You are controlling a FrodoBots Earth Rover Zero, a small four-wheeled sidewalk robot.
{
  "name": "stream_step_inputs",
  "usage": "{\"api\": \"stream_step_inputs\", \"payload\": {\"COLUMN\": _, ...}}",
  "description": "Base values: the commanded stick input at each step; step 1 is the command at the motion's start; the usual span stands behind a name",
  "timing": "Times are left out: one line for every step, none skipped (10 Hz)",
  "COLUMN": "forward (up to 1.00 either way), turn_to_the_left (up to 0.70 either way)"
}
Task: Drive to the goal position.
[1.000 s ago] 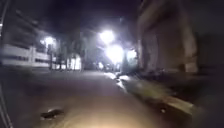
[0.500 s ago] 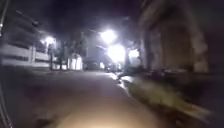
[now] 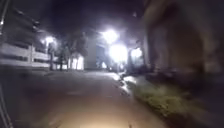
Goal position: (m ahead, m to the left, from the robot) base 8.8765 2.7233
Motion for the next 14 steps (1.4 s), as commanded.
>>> {"api": "stream_step_inputs", "payload": {"forward": 0.7, "turn_to_the_left": 0.0}}
{"api": "stream_step_inputs", "payload": {"forward": 0.7, "turn_to_the_left": 0.0}}
{"api": "stream_step_inputs", "payload": {"forward": 0.7, "turn_to_the_left": 0.0}}
{"api": "stream_step_inputs", "payload": {"forward": 0.7, "turn_to_the_left": 0.0}}
{"api": "stream_step_inputs", "payload": {"forward": 0.7, "turn_to_the_left": 0.0}}
{"api": "stream_step_inputs", "payload": {"forward": 0.7, "turn_to_the_left": 0.0}}
{"api": "stream_step_inputs", "payload": {"forward": 0.7, "turn_to_the_left": 0.0}}
{"api": "stream_step_inputs", "payload": {"forward": 0.7, "turn_to_the_left": 0.0}}
{"api": "stream_step_inputs", "payload": {"forward": 0.7, "turn_to_the_left": 0.0}}
{"api": "stream_step_inputs", "payload": {"forward": 0.7, "turn_to_the_left": 0.0}}
{"api": "stream_step_inputs", "payload": {"forward": 0.7, "turn_to_the_left": 0.0}}
{"api": "stream_step_inputs", "payload": {"forward": 0.7, "turn_to_the_left": 0.0}}
{"api": "stream_step_inputs", "payload": {"forward": 0.7, "turn_to_the_left": 0.0}}
{"api": "stream_step_inputs", "payload": {"forward": 0.7, "turn_to_the_left": 0.0}}
